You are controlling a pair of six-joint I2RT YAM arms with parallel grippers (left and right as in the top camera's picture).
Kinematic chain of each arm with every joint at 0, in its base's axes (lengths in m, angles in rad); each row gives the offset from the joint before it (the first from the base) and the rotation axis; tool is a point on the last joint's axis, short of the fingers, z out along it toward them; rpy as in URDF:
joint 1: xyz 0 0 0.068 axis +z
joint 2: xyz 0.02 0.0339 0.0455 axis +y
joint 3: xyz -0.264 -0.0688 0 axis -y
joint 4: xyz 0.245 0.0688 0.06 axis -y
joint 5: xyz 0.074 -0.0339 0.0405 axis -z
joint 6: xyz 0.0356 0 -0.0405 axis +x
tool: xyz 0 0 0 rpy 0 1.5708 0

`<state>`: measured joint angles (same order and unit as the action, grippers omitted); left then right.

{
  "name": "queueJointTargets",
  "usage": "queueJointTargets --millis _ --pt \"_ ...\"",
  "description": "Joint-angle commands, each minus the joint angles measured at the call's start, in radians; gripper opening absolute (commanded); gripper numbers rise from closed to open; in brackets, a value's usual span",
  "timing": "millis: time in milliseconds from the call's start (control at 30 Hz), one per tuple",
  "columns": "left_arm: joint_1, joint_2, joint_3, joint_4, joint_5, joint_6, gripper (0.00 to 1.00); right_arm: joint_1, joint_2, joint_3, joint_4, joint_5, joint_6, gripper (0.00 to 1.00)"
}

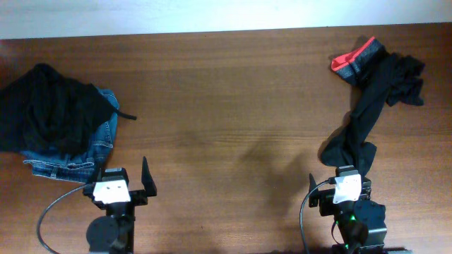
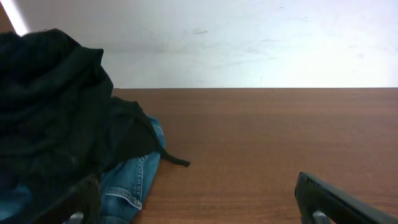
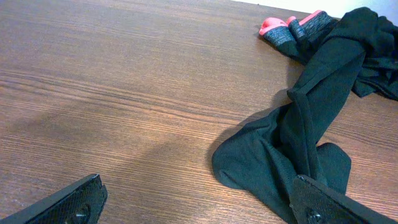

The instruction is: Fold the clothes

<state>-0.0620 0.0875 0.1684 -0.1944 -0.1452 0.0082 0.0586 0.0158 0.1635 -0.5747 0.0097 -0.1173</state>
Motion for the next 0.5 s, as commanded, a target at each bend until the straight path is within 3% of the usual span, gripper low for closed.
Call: queueJointTargets --millis 0,467 --pt "0.006 -0.048 -0.045 0.004 0.011 0.019 0.99 -0.007 -0.011 -0.002 0.003 -0.002 -0.006 0.99" --pt "0.006 -0.079 -0.133 0.067 0.026 0.019 0.99 -0.007 -0.011 -0.002 0.003 -0.002 -0.006 0.99"
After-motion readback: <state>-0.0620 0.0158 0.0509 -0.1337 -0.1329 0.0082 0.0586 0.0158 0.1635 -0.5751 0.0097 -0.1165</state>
